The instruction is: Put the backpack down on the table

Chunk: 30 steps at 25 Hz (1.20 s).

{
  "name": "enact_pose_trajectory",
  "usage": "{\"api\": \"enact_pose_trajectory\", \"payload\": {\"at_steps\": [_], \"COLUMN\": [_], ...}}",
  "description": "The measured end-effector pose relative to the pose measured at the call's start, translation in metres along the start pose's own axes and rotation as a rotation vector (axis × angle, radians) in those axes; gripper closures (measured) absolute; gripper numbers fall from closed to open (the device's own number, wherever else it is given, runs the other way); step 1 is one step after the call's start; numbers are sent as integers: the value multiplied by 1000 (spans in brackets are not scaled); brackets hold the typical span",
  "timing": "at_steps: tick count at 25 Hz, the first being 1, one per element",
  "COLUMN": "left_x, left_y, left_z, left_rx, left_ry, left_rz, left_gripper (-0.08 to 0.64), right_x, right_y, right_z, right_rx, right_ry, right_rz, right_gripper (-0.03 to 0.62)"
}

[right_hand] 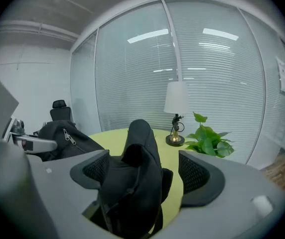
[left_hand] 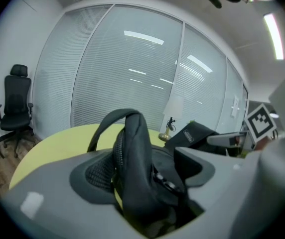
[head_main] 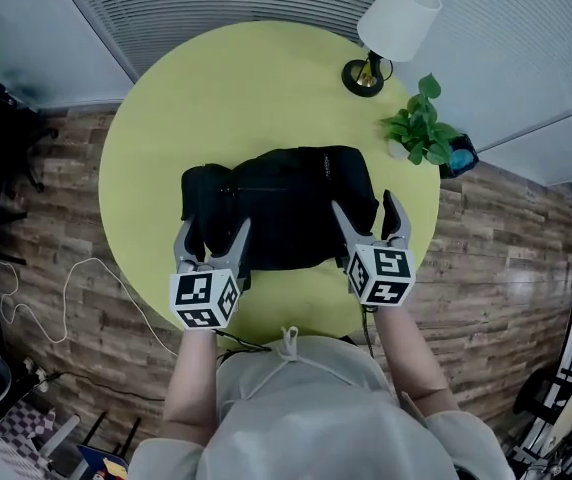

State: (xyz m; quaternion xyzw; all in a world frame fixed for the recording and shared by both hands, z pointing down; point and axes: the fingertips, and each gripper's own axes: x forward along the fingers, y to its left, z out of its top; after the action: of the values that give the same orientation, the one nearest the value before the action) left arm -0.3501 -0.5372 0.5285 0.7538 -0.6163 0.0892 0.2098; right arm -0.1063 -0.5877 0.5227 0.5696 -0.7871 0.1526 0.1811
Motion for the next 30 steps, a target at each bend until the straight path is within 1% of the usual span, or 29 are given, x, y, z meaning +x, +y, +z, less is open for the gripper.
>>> {"api": "enact_pose_trajectory", "payload": {"at_steps": [3, 4, 6, 10, 12, 15, 18, 20, 22, 23, 25, 26, 28, 30], "left_x": [-18, -24, -37, -60, -73, -92, -108, -117, -125, -129, -136, -140, -147, -152], "left_y": [-9, -13, -18, -19, -23, -34, -47, -53, -58, -59, -63, -65, -69, -73], "left_z": [6, 8, 10, 11, 12, 17, 26, 32, 38, 40, 44, 46, 48, 47], "left_rx": [10, 7, 11, 24, 22, 39, 66, 79, 97, 108, 126, 132, 141, 151], "left_ry": [6, 10, 3, -21, -34, -56, -84, -112, -143, -157, -181, -191, -205, -208], "left_rz": [-22, -33, -34, -1, -3, -24, -51, -55, -46, -38, -23, -19, -20, -31], "left_gripper": [226, 236, 250, 283, 327, 365, 390, 418, 448, 457, 484, 509, 546, 552], "right_x": [-24, -32, -48, -72, -84, -100, -114, -122, -129, -132, -136, -139, -146, -151], "right_y": [11, 15, 21, 27, 30, 33, 39, 42, 43, 44, 46, 46, 47, 49], "right_z": [12, 14, 16, 10, 6, 1, 1, 2, 1, 0, -3, -3, -1, 1], "right_rx": [-19, -24, -30, -16, 0, 26, 38, 41, 67, 89, 129, 139, 136, 119], "right_ry": [-45, -57, -79, -95, -94, -95, -108, -120, -121, -113, -97, -96, -107, -120], "right_rz": [7, 9, 4, 1, 6, 5, 6, 3, 12, 25, 55, 66, 69, 67], "right_gripper": [164, 180, 230, 342, 400, 460, 494, 532, 577, 591, 592, 592, 592, 592]}}
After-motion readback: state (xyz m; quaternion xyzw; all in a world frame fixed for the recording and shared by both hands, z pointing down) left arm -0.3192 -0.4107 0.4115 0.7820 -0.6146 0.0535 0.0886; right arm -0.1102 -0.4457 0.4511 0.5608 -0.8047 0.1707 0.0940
